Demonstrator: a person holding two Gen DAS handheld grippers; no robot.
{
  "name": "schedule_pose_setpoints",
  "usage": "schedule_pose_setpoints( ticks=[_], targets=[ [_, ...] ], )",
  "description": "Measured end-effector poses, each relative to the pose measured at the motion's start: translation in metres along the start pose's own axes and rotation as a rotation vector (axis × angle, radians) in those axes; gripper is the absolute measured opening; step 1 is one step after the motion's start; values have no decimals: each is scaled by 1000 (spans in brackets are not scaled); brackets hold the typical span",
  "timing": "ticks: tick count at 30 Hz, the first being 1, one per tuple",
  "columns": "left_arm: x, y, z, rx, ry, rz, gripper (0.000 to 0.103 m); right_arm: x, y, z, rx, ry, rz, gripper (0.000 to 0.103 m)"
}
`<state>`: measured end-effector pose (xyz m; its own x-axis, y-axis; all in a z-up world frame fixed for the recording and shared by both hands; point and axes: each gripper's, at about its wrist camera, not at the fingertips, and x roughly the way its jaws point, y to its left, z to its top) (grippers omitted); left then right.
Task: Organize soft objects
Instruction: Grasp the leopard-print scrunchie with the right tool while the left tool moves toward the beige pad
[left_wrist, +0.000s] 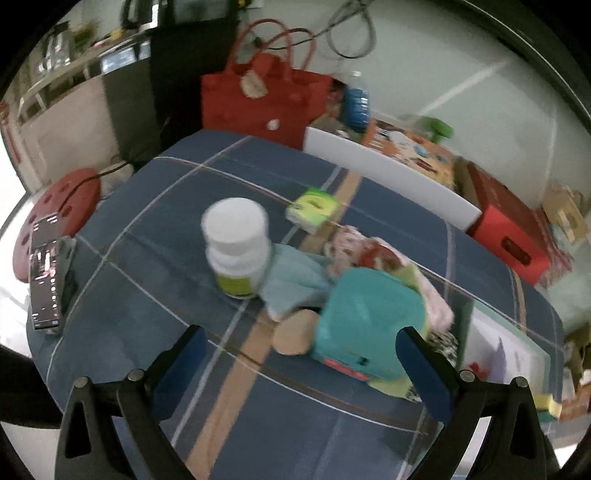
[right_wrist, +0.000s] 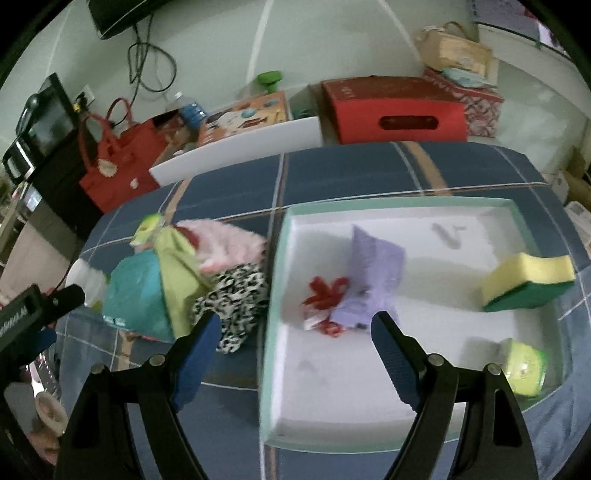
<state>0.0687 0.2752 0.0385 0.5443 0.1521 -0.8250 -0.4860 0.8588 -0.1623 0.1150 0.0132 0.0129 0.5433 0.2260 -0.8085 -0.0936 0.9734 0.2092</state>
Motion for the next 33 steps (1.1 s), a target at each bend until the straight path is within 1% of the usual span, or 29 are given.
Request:
schedule_pose_setpoints(
  ticks=[7, 9, 14, 20, 23, 25, 27, 31, 33],
  targets=[
    [17, 32, 8, -62, 24, 61, 103, 8, 14, -5, -37, 15, 8, 84],
    [25, 37, 9, -71, 38, 78, 103, 10, 15, -5, -35, 19, 25, 84],
    [47, 49, 9, -108, 89, 80, 103, 14, 18, -1, -19, 24, 71, 84],
    [68, 53, 11, -128, 146, 69, 103, 22, 25, 7, -8, 37, 65, 84],
    [73, 54, 15, -127, 151, 74, 103, 25, 30, 12, -16, 41, 67, 84],
    [73, 55, 16, -135, 150, 68, 103, 29, 33, 15, -15, 55, 53, 84],
    [73, 57, 19, -149, 150, 59, 103, 36, 36, 20, 3, 92, 28, 84],
    [78, 62, 25, -172, 155, 65, 103, 46, 41, 29, 34, 120, 44, 84],
    [83, 63, 28, -187, 159, 78, 103, 50, 43, 33, 45, 130, 39, 84]
  ],
)
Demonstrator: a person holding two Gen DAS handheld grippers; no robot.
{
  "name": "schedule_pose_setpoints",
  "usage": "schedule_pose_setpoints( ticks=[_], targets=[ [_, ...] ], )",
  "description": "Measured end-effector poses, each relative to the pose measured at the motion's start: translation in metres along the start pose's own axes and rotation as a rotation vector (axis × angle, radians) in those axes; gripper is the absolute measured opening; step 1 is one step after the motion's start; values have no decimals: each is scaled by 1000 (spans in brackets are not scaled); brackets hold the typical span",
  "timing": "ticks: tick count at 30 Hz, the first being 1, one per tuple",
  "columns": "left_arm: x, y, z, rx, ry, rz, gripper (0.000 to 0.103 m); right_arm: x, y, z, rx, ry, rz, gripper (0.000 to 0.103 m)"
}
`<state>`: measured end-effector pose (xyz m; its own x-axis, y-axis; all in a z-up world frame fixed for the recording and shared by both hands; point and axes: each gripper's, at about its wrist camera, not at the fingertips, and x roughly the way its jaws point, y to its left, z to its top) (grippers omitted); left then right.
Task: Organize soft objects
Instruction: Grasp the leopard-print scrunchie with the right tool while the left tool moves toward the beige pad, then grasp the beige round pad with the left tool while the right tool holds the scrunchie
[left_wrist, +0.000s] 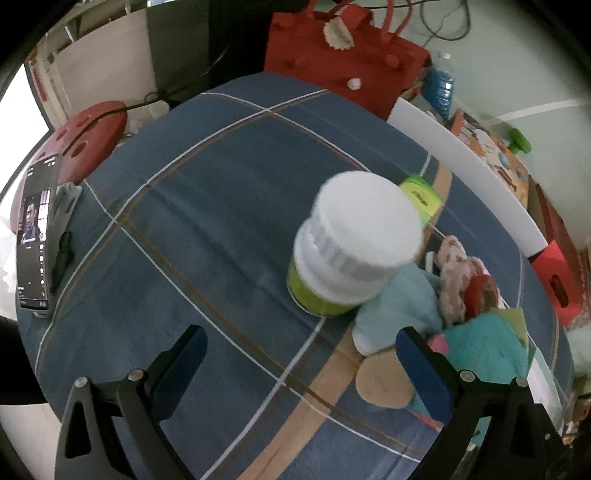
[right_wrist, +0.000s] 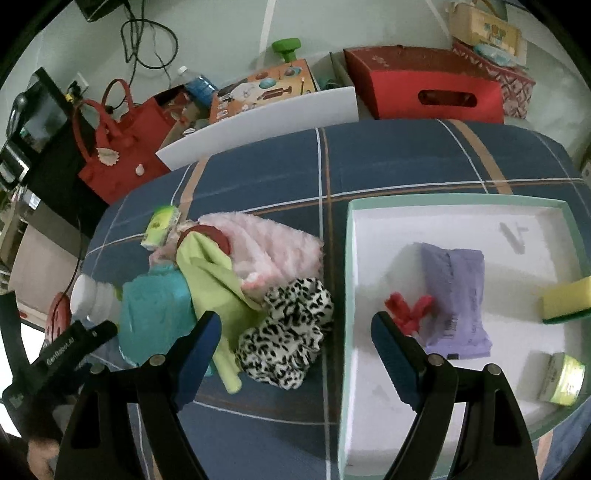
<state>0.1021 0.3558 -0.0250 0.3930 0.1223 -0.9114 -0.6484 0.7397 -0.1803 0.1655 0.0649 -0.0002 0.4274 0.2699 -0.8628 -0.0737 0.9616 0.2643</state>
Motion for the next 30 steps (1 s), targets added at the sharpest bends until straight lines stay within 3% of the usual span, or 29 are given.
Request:
schedule_pose_setpoints(
  ticks=[2, 9, 14, 23, 30],
  targets=[
    [3, 1, 2, -9, 1, 5, 103, 4, 2, 2, 6, 4, 2, 82],
    [12, -4, 1, 5, 29, 9, 103, 22, 4, -3, -11, 60, 14, 52],
    [16, -5, -1, -2, 49, 3, 103, 35, 0, -9, -1, 90, 28, 40],
    [23, -9, -1, -6, 76, -7, 103, 31, 0, -14, -14, 86, 52, 25],
    [22, -10, -6, -8, 87, -18, 103, 15, 1, -16, -22, 64, 64, 23]
  ],
)
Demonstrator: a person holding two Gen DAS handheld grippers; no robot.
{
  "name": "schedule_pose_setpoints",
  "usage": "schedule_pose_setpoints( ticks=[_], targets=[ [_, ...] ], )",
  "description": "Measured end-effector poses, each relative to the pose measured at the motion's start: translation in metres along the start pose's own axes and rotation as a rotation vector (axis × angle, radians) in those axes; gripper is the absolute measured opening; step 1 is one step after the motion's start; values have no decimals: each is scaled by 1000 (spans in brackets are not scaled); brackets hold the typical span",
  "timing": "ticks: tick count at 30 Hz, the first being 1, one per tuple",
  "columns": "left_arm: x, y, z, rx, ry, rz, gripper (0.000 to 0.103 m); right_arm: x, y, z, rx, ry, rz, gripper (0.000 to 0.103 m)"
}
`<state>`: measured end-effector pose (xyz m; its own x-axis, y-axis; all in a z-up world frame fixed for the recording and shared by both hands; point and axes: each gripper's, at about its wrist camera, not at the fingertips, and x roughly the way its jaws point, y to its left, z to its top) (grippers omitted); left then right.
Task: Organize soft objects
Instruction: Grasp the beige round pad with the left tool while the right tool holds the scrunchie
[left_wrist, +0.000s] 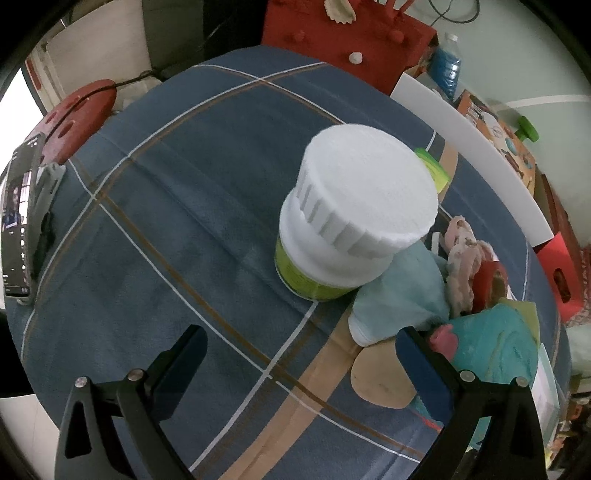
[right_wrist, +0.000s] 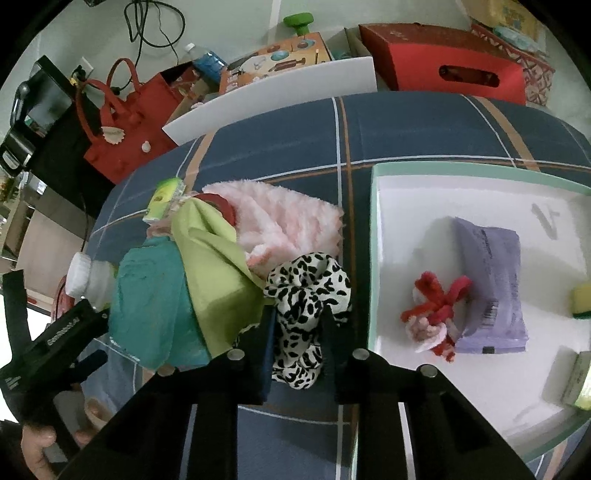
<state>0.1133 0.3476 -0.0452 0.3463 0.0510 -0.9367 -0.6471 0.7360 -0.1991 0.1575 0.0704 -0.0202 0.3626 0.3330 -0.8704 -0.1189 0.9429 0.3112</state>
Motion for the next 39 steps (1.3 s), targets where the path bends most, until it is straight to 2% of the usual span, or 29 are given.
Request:
schedule_pose_setpoints(
  ticks=[6, 10, 17, 23, 30, 36, 39],
  targets=[
    [6, 2, -1, -11, 41, -27, 103, -24, -2, -1, -10, -62, -13, 23],
    [12, 2, -1, -30, 69, -67, 103, -26, -8, -2, 6, -56, -5, 23],
    [12, 13, -2, -67, 92, -91, 102, -26, -12, -1, 22, -48, 2, 23],
    [8, 24, -15, -41, 121, -118, 101, -28, -14, 0, 30, -47, 4, 23],
    [9, 33, -17, -90, 139, -192, 92, -34, -17, -2, 36, -55, 9, 23],
    [17, 32, -17, -113, 152, -270, 87, -33, -18, -1, 39, -50, 11, 23],
    [20, 33, -17, -124, 161, -285, 86, -33, -18, -1, 40, -50, 11, 23]
  ],
)
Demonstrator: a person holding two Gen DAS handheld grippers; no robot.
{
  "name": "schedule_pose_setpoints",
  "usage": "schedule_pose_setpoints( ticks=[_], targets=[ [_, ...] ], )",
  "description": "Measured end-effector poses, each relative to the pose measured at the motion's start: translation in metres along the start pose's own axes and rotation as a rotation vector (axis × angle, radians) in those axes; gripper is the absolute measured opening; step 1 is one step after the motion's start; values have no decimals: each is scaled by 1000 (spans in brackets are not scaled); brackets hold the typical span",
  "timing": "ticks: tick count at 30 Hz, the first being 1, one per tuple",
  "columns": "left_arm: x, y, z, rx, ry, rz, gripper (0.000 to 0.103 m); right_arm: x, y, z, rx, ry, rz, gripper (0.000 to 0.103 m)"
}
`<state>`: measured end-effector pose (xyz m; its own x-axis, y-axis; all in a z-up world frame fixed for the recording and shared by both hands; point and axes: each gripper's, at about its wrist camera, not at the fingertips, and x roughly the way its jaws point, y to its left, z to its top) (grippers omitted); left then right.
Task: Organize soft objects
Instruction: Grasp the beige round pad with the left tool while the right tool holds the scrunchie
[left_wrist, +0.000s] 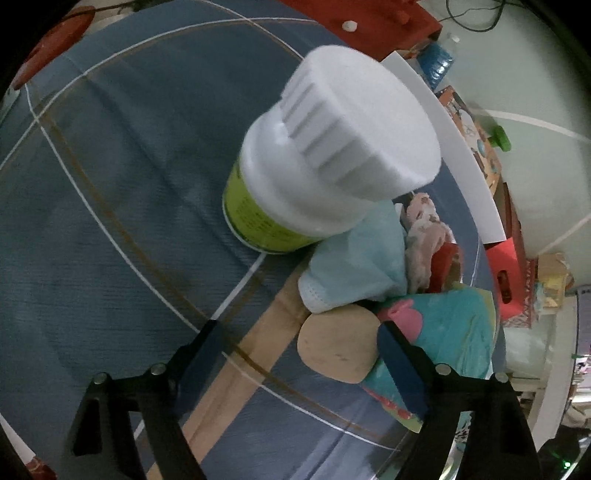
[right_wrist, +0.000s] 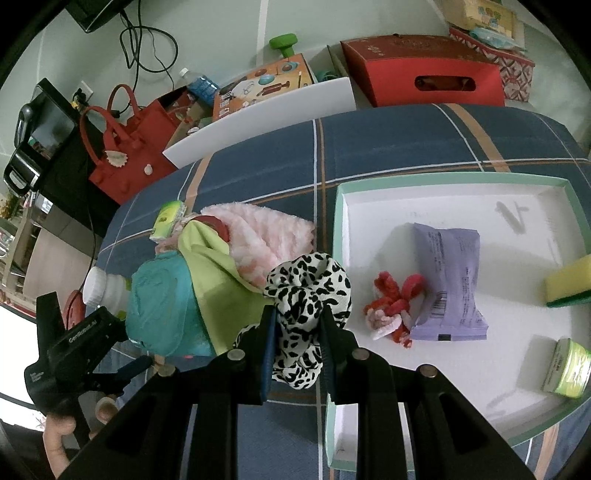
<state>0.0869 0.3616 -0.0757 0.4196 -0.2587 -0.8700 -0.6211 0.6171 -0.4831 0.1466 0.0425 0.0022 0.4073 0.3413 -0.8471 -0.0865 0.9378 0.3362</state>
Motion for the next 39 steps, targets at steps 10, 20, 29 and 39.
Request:
schedule_pose_setpoints(
  ticks=[10, 20, 29, 39],
  targets=[
    [4, 12, 5, -71, 40, -128, 58, 1, 0, 0, 2, 2, 1, 23],
    [3, 19, 0, -120, 85, -194, 48, 1, 0, 0, 1, 2, 1, 23],
    [-2, 14, -4, -128, 34, -176, 28, 0, -1, 0, 1, 1, 1, 23],
    [-21, 22, -3, -114, -10, -173, 17, 1, -1, -1, 1, -2, -1, 23]
  ],
)
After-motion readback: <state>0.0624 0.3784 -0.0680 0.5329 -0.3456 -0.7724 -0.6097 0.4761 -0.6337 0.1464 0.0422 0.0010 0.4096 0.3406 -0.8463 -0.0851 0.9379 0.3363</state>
